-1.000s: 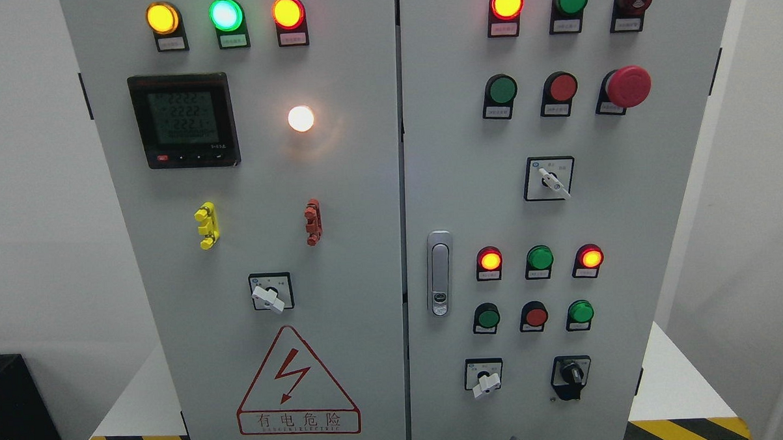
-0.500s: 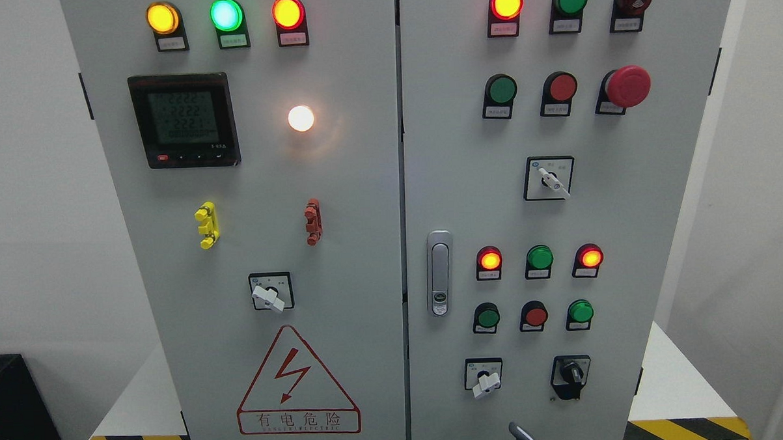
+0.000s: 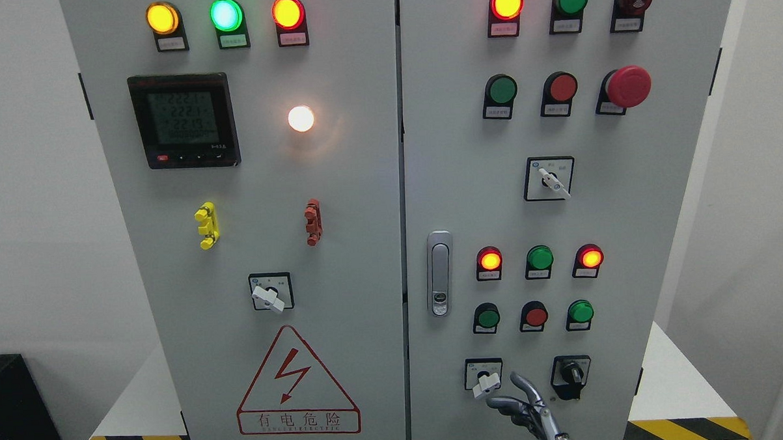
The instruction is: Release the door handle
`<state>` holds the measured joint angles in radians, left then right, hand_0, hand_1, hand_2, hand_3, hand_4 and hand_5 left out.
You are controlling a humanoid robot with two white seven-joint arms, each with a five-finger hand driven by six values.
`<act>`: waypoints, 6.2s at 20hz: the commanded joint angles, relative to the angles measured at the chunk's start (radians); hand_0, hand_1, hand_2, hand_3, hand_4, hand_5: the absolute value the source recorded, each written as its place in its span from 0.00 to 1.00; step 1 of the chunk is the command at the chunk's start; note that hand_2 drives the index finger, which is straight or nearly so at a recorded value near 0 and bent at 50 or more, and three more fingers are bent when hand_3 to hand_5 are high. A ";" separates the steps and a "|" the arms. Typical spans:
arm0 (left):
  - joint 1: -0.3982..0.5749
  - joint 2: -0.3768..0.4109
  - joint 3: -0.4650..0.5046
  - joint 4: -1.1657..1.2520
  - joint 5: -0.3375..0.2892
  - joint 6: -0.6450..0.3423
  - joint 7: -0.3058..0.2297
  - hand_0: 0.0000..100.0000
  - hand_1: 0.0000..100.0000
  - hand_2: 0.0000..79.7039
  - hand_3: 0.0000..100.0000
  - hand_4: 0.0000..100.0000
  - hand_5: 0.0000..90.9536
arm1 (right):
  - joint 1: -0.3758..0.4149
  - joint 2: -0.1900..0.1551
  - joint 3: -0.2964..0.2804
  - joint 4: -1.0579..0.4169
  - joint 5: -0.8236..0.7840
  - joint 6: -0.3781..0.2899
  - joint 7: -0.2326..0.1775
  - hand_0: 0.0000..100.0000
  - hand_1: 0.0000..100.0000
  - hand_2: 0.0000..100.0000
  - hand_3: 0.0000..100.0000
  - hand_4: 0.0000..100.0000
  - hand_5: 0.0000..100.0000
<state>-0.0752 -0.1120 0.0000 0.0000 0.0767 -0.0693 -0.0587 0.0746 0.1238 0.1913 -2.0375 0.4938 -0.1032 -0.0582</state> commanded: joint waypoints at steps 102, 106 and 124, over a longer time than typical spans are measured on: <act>0.000 0.000 -0.021 -0.020 0.000 0.000 0.000 0.00 0.00 0.03 0.09 0.01 0.00 | -0.319 0.010 0.142 0.252 0.942 0.275 -0.100 0.45 0.33 0.55 1.00 0.99 0.95; 0.000 0.000 -0.021 -0.020 0.000 0.000 0.000 0.00 0.00 0.03 0.09 0.01 0.00 | -0.323 0.008 0.105 0.237 0.939 0.275 -0.098 0.49 0.30 0.62 1.00 0.89 0.91; 0.000 0.000 -0.021 -0.020 0.000 0.000 0.000 0.00 0.00 0.03 0.09 0.01 0.00 | -0.449 0.011 0.082 0.220 0.945 0.301 -0.009 0.14 0.34 0.86 1.00 0.99 0.92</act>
<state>-0.0751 -0.1120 0.0000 0.0000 0.0767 -0.0693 -0.0587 -0.3332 0.1337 0.2919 -1.8099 1.4363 0.1865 -0.0739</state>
